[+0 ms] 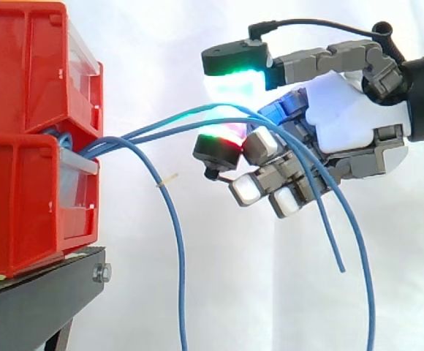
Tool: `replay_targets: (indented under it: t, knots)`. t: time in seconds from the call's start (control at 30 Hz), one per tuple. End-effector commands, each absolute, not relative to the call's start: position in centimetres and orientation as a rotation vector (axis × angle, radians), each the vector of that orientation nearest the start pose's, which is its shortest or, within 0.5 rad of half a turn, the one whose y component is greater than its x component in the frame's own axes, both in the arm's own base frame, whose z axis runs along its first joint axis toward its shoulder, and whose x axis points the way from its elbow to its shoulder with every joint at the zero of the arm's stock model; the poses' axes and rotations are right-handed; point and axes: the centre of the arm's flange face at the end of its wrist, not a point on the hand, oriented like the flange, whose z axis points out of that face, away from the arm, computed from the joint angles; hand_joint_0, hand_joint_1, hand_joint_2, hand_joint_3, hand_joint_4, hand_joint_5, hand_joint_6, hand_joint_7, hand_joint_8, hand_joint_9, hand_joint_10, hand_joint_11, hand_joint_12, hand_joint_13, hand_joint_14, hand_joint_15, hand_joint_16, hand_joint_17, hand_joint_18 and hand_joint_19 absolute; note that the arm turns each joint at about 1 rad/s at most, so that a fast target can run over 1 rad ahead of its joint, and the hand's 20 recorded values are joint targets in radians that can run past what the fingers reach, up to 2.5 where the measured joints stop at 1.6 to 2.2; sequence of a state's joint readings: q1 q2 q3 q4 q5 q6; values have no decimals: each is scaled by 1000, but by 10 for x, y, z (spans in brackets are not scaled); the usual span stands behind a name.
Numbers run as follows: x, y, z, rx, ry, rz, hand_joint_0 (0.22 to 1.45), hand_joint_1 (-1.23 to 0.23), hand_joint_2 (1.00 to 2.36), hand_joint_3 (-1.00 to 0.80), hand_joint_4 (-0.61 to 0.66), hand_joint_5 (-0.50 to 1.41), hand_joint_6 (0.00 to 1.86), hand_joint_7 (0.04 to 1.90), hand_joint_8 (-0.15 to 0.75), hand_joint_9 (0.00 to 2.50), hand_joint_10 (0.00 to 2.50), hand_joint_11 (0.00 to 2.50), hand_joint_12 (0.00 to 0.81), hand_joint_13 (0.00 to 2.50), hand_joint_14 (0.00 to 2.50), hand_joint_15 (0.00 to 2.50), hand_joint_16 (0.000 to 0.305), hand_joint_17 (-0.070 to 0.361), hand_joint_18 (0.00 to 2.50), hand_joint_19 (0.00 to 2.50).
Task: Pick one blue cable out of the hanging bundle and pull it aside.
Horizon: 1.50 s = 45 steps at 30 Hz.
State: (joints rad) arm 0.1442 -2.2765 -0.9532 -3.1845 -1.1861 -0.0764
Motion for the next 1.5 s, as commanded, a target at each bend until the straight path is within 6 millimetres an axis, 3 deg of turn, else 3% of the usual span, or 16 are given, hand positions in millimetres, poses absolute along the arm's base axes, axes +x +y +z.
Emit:
replay_targets:
  t: [0.0,0.27,0.5,0.97,1.13,1.37,1.47]
  knots:
    - [762,-62,341,1326,1178,888,562,-710,1020,145,330,-115,893,1560,418,1074,13,836,484,971,17,565,68,153,969,661]
    - [762,-59,341,1324,1181,890,600,-775,1033,140,171,-145,913,1542,362,993,16,846,431,900,19,571,58,130,871,675]
    - [762,-56,339,1323,1185,886,608,-770,1028,-114,297,-151,910,1477,342,964,16,829,425,869,20,556,56,125,836,678]
    - [762,-55,339,1327,1181,890,644,-835,1034,215,117,-117,917,1599,335,1040,16,809,420,935,22,584,56,126,875,659]
    - [762,-56,340,1330,1178,894,684,-857,1027,331,10,-92,910,1658,283,1170,16,765,415,1030,22,664,56,127,919,695]
    - [761,-56,338,1396,1139,943,693,-875,1022,350,-63,-88,899,1652,256,1190,14,704,413,1022,21,654,56,126,922,677]
    - [756,-56,336,1445,1145,946,686,-890,1022,305,-103,-87,896,1619,222,886,6,247,396,799,14,382,54,121,746,524]
